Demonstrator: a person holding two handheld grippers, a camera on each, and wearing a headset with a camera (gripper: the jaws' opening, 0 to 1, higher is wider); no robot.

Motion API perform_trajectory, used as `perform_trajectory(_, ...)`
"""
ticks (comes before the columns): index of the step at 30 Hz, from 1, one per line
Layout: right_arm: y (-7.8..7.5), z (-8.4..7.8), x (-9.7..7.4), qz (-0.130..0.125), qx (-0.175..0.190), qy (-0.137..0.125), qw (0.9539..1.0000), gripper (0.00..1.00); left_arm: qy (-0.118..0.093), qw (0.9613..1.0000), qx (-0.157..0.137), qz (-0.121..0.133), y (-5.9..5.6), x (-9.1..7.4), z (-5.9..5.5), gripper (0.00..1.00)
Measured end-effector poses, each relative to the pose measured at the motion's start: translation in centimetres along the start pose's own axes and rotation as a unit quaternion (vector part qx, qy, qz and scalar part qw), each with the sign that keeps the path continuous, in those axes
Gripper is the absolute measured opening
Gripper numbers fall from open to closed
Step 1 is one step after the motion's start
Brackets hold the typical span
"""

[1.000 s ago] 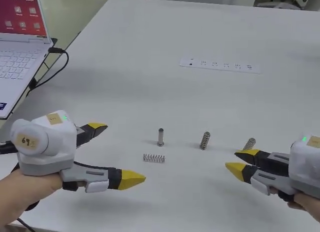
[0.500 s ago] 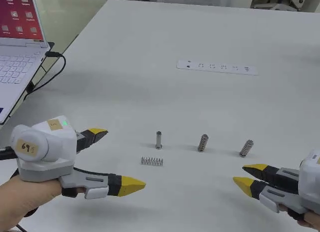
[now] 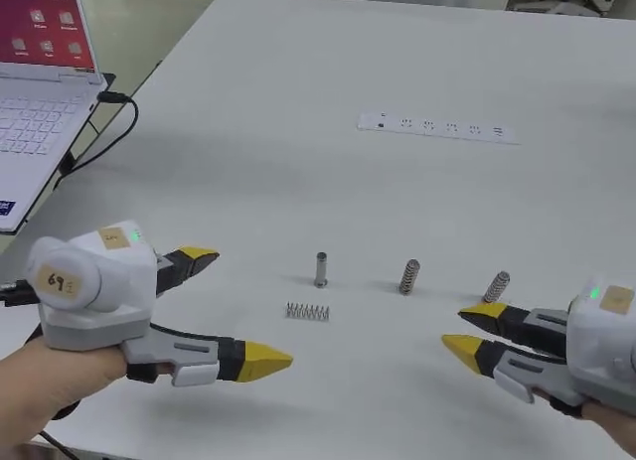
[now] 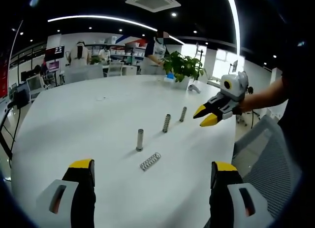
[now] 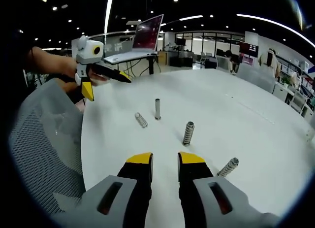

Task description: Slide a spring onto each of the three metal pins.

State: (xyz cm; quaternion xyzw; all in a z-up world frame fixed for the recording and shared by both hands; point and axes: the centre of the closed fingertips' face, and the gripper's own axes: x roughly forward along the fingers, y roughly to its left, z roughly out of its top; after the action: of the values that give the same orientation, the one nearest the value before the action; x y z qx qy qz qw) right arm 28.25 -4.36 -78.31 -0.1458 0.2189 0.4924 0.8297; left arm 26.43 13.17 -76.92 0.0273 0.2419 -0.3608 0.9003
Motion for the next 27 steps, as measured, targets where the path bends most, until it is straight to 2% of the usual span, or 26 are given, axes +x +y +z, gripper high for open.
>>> perform_trajectory(8, 1.5, 2.9, 2.8, 0.037, -0.032, -0.013, 0.9987, 0.19, -0.001, 1.0000, -0.004, 0.002, 0.3, -0.1, 0.0, 0.95)
perform_trajectory(15, 3.2, 4.3, 5.4, 0.066, -0.060, -0.014, 0.9959, 0.18, -0.002, 1.0000, -0.004, 0.000, 0.3, 0.0, 0.0, 0.95)
perform_trajectory(18, 3.9, 4.3, 6.7, 0.086, -0.063, -0.012, 0.9943, 0.18, 0.000, 1.0000, -0.004, 0.000, 0.4, 0.1, -0.1, 0.95)
perform_trajectory(19, 4.3, 4.2, 7.3, 0.096, -0.076, -0.003, 0.9925, 0.18, 0.000, 1.0000, -0.005, 0.000, 0.4, 0.1, -0.2, 0.95)
perform_trajectory(21, 4.7, 4.2, 8.1, 0.104, -0.089, 0.002, 0.9907, 0.17, 0.000, 1.0000, -0.005, -0.001, 0.4, 0.1, -0.1, 0.95)
perform_trajectory(27, 5.7, 4.1, 10.4, 0.121, -0.098, 0.018, 0.9877, 0.18, -0.003, 1.0000, -0.007, -0.001, 0.3, 0.0, -0.1, 0.95)
